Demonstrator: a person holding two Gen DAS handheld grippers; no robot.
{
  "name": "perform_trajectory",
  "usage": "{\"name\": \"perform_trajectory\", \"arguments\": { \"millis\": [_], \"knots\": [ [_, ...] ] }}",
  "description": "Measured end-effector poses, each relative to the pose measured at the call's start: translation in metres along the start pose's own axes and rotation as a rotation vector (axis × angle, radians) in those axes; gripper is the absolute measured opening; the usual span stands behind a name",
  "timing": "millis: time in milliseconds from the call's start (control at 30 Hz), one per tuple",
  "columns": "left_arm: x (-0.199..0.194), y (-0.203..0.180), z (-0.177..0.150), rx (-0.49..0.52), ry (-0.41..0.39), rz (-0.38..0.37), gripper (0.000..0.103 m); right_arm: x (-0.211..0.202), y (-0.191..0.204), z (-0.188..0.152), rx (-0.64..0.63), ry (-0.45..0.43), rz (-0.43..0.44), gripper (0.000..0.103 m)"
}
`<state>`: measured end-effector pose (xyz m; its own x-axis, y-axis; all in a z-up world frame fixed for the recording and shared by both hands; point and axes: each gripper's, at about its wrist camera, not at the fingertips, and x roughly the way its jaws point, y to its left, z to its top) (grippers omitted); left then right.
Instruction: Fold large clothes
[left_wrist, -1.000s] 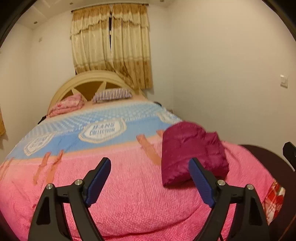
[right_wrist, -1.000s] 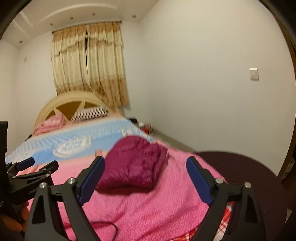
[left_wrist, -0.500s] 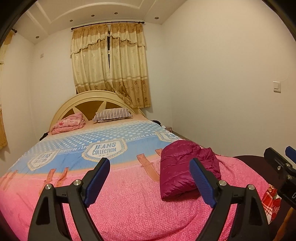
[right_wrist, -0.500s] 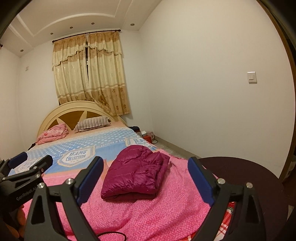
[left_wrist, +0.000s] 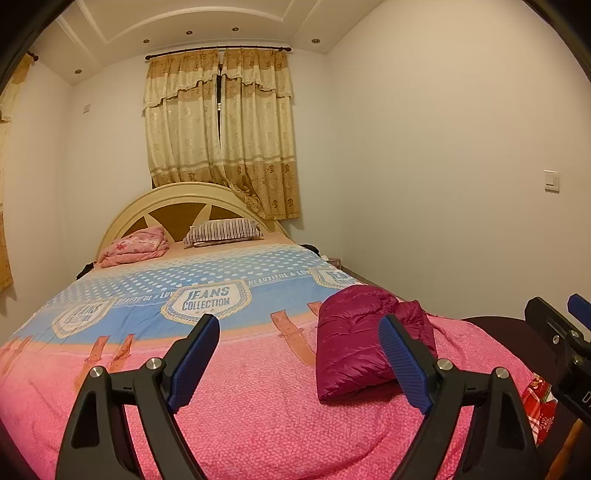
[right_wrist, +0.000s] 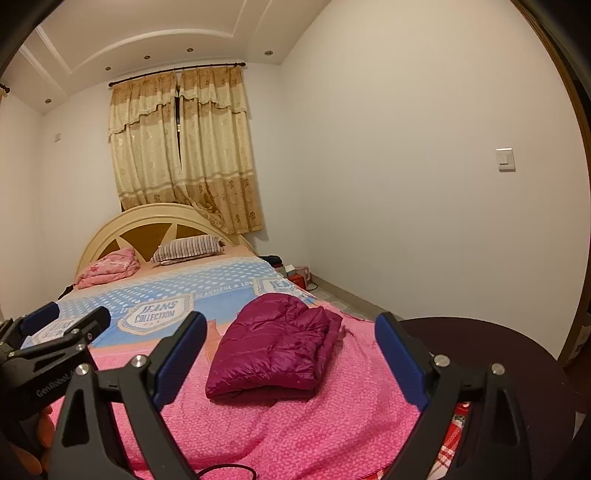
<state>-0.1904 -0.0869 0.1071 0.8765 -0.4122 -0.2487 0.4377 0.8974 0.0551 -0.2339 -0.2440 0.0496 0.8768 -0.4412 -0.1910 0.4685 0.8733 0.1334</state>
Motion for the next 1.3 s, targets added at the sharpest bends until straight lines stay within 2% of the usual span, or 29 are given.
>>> {"name": "perform_trajectory", "arguments": {
  "millis": [1033,1300],
  "knots": [
    [-0.0081,-0.0037,0.0034,0.002,-0.014,-0.02,0.089,-0.0023,-0.0021,0.0046,0.002,-0.007,0.006,0.094],
    [-0.0009,-0.0018,0.0064,0.011,-0.005,0.032,0.091,-0.0015,-0.0027,0.0049,0.001,-0.006,0.006,0.094]
  ]
}}
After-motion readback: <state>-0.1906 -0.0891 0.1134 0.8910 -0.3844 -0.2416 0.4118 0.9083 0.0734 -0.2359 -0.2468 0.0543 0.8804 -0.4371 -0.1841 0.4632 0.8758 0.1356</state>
